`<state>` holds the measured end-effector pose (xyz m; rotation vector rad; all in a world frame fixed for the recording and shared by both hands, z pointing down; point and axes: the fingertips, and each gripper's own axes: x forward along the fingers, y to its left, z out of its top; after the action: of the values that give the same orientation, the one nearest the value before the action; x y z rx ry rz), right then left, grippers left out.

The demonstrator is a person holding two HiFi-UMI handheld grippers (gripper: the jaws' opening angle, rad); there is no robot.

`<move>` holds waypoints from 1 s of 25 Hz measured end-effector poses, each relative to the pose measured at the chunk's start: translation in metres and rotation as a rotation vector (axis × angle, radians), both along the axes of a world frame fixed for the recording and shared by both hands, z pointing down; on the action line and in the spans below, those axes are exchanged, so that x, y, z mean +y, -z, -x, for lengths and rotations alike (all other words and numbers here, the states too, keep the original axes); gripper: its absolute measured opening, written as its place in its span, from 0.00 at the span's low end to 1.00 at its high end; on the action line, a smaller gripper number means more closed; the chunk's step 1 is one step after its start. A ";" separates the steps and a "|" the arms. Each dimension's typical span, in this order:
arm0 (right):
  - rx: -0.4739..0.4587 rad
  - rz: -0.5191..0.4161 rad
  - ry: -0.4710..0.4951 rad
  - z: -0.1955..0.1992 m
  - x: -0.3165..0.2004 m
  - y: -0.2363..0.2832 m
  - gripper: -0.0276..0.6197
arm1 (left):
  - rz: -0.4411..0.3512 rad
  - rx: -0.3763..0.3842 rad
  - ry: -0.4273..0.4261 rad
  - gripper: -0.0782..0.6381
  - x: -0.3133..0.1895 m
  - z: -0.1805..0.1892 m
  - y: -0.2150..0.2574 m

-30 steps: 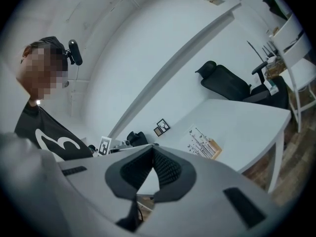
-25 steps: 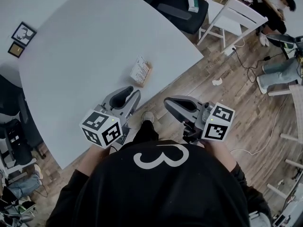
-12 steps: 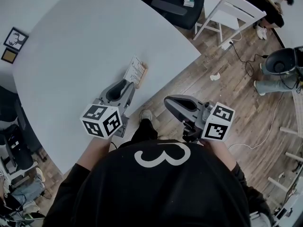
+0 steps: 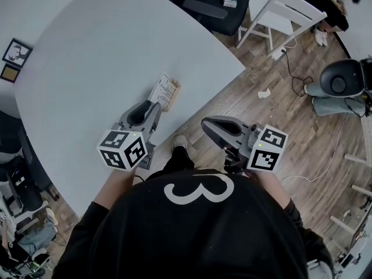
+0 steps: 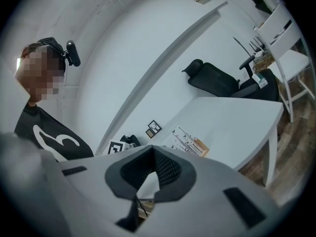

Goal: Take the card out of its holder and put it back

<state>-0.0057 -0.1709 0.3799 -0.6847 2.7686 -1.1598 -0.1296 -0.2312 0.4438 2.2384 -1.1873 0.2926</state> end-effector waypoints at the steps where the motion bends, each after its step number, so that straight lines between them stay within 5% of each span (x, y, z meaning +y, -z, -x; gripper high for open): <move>1: -0.002 0.001 0.001 0.000 -0.002 0.000 0.06 | 0.000 0.000 0.000 0.27 -0.002 -0.001 0.000; 13: 0.001 0.013 -0.008 -0.005 -0.018 -0.001 0.06 | 0.010 -0.001 -0.004 0.27 -0.018 -0.009 -0.007; 25: 0.012 0.031 -0.015 -0.015 -0.029 -0.004 0.06 | -0.011 -0.064 -0.018 0.16 -0.026 -0.015 -0.011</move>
<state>0.0093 -0.2003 0.3842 -0.7163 2.7557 -1.2021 -0.1144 -0.2569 0.4545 2.2651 -1.2051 0.3679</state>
